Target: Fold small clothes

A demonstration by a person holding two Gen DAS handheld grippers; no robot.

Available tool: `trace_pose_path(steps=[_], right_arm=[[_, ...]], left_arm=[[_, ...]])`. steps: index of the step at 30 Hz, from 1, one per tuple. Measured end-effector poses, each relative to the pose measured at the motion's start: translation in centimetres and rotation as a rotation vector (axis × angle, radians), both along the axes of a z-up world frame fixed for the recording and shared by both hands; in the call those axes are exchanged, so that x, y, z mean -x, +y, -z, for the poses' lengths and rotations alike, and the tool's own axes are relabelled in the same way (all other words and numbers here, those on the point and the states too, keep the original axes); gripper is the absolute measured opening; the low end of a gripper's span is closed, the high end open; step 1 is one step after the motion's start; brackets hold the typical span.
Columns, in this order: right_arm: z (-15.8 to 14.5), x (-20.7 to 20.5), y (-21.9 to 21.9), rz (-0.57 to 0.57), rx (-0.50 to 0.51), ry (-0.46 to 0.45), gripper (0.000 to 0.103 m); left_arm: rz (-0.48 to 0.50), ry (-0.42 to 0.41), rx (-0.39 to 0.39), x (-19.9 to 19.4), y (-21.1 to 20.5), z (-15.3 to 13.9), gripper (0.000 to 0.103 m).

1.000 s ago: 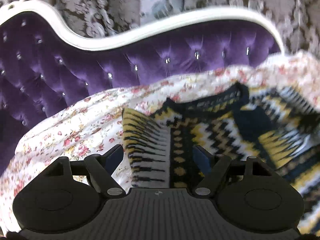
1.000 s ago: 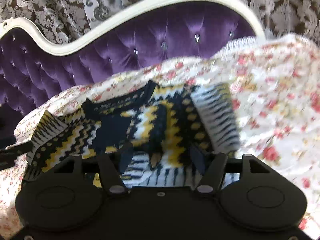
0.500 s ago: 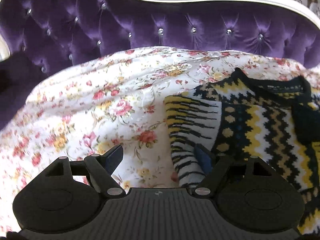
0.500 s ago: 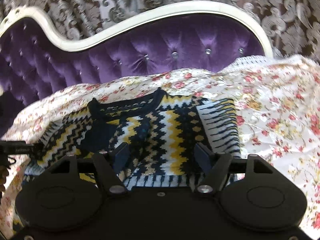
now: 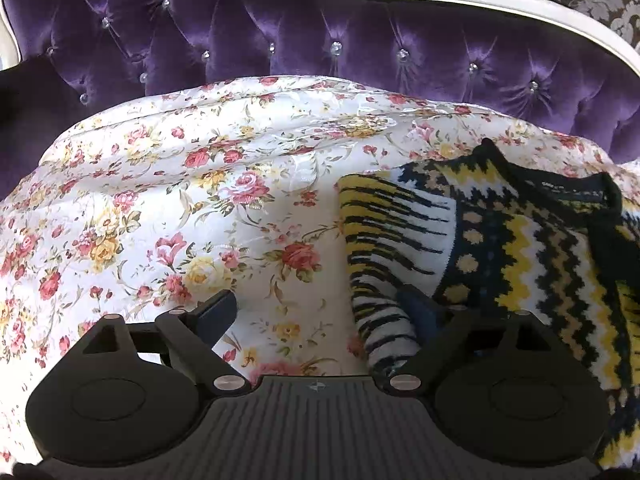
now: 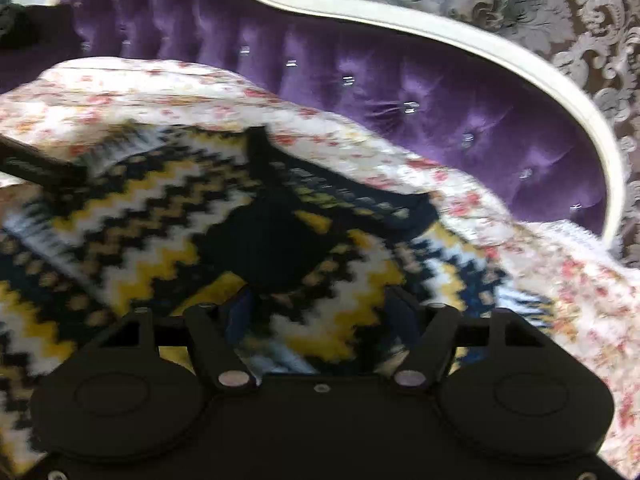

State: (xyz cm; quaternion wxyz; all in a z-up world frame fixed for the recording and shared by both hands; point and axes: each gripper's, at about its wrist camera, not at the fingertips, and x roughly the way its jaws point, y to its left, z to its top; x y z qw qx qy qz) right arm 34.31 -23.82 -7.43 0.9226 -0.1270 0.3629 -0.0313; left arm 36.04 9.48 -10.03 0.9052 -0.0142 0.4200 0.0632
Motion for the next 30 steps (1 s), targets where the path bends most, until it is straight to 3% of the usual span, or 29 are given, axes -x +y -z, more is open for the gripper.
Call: trace_pose_path(steps=[5,11,17,27,28,29,30], right_arm=[[-1.5,1.5,-8.3,0.284,-0.21,-0.055,0.07],[-1.9,5.1,-15.3,0.448,-0.34,-0.075,0.07],[-2.1,6.2,-16.3,0.396,-0.486,-0.138,0.065],[-0.5,3.5,-15.7,0.322,-0.437,-0.078,0.063],[-0.3,3.4,-15.6,0.311,-0.43,-0.064,0.061],[-0.1,3.3,-15.6,0.302,-0.433,-0.049,0.047],[0.0,3.3,-15.6,0.302,-0.439,-0.037,0.019]], left_arm=[[-0.005,-0.005,0.003,0.0,0.1,0.2,0.091],[-0.02,-0.017,-0.003,0.2,-0.1,0.2,0.092],[-0.025,-0.02,-0.003,0.3,-0.2,0.3,0.092],[-0.022,-0.018,0.0,0.3,-0.1,0.3,0.092],[-0.022,-0.018,0.001,0.3,-0.1,0.3,0.092],[-0.023,-0.018,0.001,0.3,-0.1,0.3,0.093],[-0.023,-0.018,0.001,0.3,-0.1,0.3,0.093]])
